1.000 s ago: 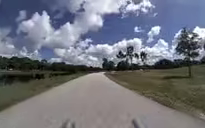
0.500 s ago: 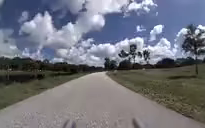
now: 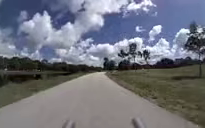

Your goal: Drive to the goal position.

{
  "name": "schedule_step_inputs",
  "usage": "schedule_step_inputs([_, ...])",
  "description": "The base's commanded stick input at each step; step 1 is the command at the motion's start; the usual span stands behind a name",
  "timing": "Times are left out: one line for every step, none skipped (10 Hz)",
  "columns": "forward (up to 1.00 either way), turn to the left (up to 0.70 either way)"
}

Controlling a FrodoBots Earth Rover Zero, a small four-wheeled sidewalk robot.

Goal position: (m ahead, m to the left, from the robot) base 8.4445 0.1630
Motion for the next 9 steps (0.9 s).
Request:
schedule_step_inputs([0.7, 0.0])
schedule_step_inputs([0.7, 0.0])
schedule_step_inputs([0.7, 0.0])
schedule_step_inputs([0.7, 0.0])
schedule_step_inputs([0.7, 0.0])
schedule_step_inputs([0.7, 0.0])
schedule_step_inputs([0.7, 0.12])
schedule_step_inputs([0.7, 0.35])
schedule_step_inputs([0.7, 0.35])
